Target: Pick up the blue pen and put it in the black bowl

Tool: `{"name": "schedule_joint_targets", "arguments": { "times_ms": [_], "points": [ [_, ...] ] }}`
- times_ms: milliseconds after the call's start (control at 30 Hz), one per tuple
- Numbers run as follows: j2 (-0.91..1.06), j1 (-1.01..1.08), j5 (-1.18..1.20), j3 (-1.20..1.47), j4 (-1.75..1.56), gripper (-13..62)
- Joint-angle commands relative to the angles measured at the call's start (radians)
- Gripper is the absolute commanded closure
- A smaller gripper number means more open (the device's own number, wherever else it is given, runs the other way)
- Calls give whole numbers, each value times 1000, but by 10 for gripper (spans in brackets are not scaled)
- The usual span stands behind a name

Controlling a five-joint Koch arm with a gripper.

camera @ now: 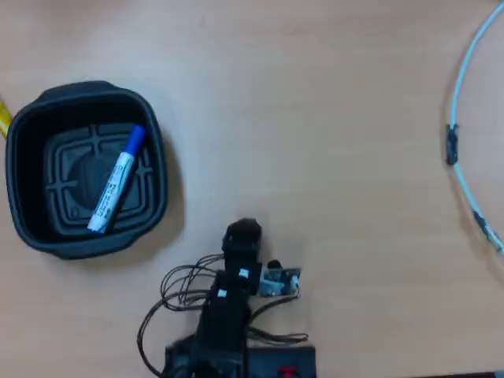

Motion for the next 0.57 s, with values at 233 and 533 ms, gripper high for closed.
{"name": "schedule_joint_targets", "arguments": {
  "times_ms": [233, 533],
  "points": [
    [-8, 8, 3, 75, -15, 570],
    [-9, 5, -2, 75, -14, 570]
  ]
}}
